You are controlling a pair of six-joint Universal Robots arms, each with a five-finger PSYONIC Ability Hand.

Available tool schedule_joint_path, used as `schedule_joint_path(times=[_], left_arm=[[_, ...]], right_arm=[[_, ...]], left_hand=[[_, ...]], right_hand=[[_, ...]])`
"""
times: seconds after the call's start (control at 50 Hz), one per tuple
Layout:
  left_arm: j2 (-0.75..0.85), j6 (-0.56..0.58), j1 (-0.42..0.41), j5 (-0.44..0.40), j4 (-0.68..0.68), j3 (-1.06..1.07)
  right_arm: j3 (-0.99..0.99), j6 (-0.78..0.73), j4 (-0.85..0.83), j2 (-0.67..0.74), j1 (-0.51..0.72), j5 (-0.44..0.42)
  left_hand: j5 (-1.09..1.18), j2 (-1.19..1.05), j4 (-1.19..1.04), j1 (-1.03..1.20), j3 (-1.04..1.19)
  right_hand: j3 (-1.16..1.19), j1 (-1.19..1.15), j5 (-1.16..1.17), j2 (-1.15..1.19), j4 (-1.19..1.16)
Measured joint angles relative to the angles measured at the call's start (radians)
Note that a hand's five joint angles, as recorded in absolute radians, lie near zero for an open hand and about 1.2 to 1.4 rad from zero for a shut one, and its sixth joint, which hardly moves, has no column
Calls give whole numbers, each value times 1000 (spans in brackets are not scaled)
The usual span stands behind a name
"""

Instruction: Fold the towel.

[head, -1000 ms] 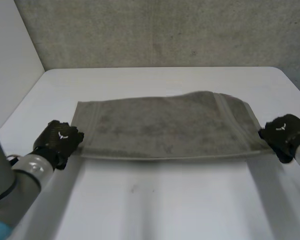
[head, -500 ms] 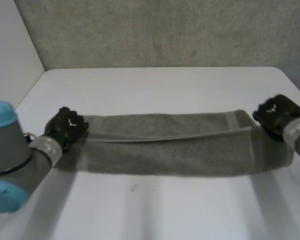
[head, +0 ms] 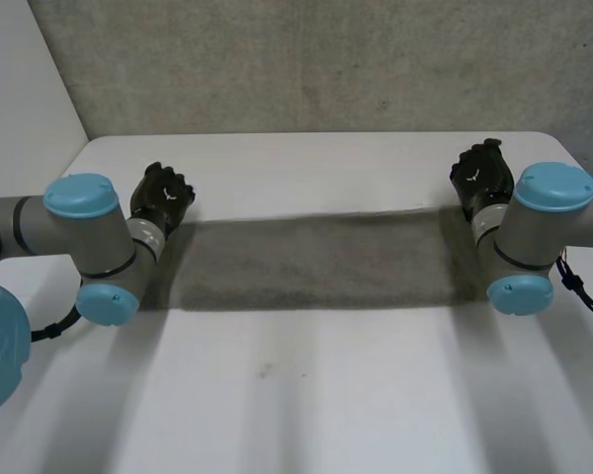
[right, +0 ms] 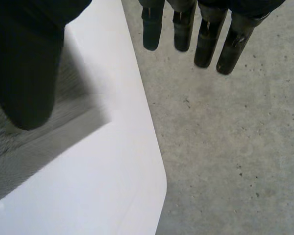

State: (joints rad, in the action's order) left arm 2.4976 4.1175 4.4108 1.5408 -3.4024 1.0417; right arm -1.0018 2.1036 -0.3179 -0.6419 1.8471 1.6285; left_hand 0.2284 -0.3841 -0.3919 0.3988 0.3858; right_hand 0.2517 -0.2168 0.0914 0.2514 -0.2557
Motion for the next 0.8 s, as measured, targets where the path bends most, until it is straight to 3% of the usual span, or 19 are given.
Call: schedule_joint_path(times=[0.02,0.2,0.42,0.5,0.64,0.8], left_arm=[[1,0,-4,5,-1,-3],[-101,-15,-15,10,-4,44],[-322,-146,-12,-2,-7,278],[-364,-201,-10,-8,-13,354],[-423,-278,-2,-36,-71,514],[-426,-280,0,-42,-110,555]], right_arm=[[-3,4,6,-8,5,8],[-146,118,102,-188,5,0],[-377,340,338,-414,-102,-149],[-413,362,378,-428,-149,-199],[-466,371,392,-397,-241,-301],[-474,368,344,-358,-266,-323]], left_hand=[[-128,130,133,-150,-126],[-198,216,220,-218,-217],[-201,218,223,-223,-219],[-201,218,223,-223,-219],[-201,218,223,-223,-219],[-201,219,223,-223,-219]], right_hand=[[-20,7,-20,-17,17],[-35,8,-32,-26,20],[-19,5,-23,-16,16],[2,1,-1,1,7],[224,-189,194,220,-220],[374,-320,337,373,-370]])
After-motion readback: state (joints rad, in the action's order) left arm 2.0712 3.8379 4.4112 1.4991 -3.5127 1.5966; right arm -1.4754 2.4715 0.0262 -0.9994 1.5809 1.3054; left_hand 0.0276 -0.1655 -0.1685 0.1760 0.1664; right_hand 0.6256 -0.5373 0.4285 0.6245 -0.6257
